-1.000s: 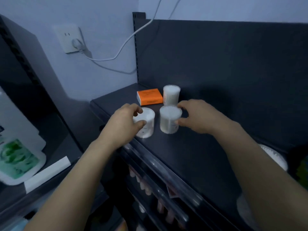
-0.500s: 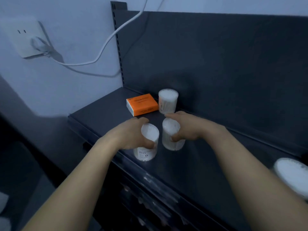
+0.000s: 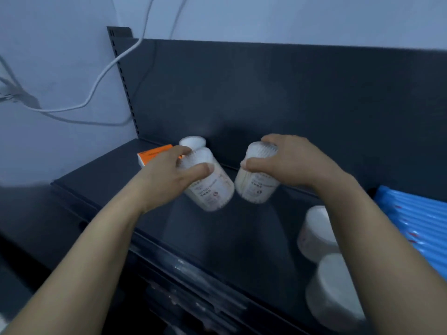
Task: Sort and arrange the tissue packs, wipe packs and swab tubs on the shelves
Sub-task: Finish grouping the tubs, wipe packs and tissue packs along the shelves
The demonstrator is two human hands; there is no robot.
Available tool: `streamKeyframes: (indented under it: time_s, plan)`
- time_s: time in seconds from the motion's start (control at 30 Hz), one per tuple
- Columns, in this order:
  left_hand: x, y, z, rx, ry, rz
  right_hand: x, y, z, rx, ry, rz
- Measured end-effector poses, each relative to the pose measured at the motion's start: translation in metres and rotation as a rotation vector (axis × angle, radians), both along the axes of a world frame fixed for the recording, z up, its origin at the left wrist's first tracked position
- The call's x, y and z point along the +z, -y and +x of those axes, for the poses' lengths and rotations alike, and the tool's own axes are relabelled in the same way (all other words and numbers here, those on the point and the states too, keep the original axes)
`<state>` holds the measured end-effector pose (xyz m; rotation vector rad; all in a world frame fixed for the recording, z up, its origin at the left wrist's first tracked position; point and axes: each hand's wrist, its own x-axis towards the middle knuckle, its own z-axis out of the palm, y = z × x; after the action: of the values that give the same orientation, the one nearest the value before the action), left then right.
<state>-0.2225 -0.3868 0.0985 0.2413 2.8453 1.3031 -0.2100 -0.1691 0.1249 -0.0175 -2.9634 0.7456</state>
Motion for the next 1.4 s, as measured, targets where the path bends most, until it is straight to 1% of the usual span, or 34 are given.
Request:
streamKeyframes:
  time_s: [0.1,0.2,0.33,0.47,0.6,0.77,0.87,1.0,1.13,1.23,1.4]
  plan:
    - [0.004,-0.034,0.019,-0.043,-0.041,0.083,0.007,-0.033,0.029,-0.073,-0.041,-0.072]
    - [0.010,-0.074,0.033,-0.142,-0.046,0.168,0.010,-0.069,0.059,-0.215,-0.113,-0.119]
    - [0.016,-0.135,0.045,-0.352,-0.068,0.240,0.016,-0.115,0.111,-0.417,-0.219,-0.077]
    - [0.018,-0.198,0.068,-0.582,-0.091,0.260,0.015,-0.151,0.172,-0.660,-0.273,-0.036]
    - [0.008,-0.262,0.103,-0.780,-0.022,0.342,0.008,-0.182,0.238,-0.881,-0.296,0.024]
    - [-0.001,-0.341,0.167,-0.995,0.024,0.307,0.001,-0.227,0.329,-1.107,-0.246,0.079]
    - [-0.008,-0.382,0.207,-1.067,0.024,0.255,-0.006,-0.257,0.376,-1.160,-0.231,0.069]
    - [-0.016,-0.438,0.253,-1.088,0.002,0.216,-0.019,-0.309,0.426,-1.180,-0.230,0.060]
    - [-0.019,-0.497,0.301,-1.066,0.015,0.189,-0.021,-0.369,0.477,-1.155,-0.230,0.022]
    - [-0.019,-0.534,0.328,-1.025,0.017,0.182,-0.016,-0.409,0.506,-1.126,-0.192,0.068]
    - [-0.012,-0.570,0.345,-0.952,-0.013,0.193,-0.013,-0.461,0.519,-1.096,-0.203,0.031]
